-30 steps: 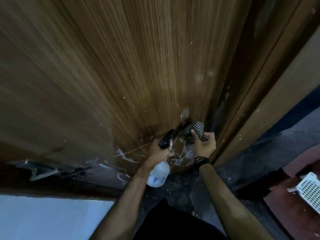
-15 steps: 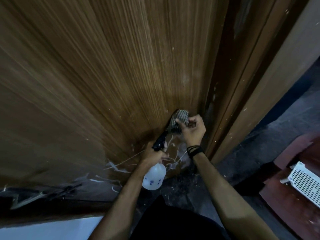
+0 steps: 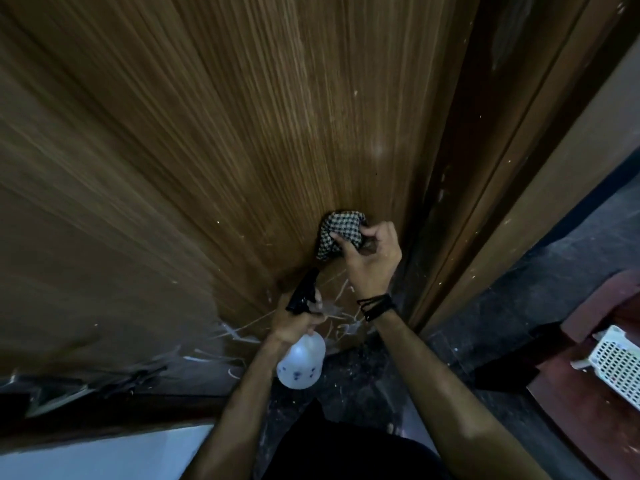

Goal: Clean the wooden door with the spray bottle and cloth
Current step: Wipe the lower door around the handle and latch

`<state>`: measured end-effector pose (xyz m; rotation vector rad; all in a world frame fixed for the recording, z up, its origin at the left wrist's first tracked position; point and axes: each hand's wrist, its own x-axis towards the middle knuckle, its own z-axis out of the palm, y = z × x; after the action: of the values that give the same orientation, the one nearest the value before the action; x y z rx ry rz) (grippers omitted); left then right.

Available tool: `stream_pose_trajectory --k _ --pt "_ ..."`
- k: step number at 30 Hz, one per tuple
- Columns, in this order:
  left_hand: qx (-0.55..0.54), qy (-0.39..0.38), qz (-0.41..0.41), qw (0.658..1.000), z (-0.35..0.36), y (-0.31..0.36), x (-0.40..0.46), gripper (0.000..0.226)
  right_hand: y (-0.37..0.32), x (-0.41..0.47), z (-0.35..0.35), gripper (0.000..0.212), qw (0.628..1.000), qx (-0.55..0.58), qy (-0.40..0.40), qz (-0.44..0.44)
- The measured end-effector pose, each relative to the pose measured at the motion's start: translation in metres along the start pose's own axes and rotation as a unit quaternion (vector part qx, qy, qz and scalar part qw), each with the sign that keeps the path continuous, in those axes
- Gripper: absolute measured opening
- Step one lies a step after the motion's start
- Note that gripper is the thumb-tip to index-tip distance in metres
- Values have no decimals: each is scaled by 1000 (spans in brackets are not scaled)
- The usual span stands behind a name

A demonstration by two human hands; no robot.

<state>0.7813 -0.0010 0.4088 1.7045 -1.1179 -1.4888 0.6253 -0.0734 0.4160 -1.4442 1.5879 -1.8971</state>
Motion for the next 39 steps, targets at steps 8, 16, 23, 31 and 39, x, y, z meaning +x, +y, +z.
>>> stream_pose_trajectory --k 8,16,23,31,39 --pt "2 4 34 999 0 14 -9 30 9 -12 -6 41 996 -13 30 81" --pt "27 56 32 998 3 15 -7 36 -71 -2 25 37 993 32 -51 -101" --pt "-32 -7 55 998 -11 21 -10 29 -17 36 -19 40 997 -3 79 -17" --pt "3 -22 40 999 16 12 -12 31 75 -19 -19 48 973 1 48 226" --pt "74 -27 -13 997 48 12 -7 34 99 -21 -67 43 961 -85 101 243"
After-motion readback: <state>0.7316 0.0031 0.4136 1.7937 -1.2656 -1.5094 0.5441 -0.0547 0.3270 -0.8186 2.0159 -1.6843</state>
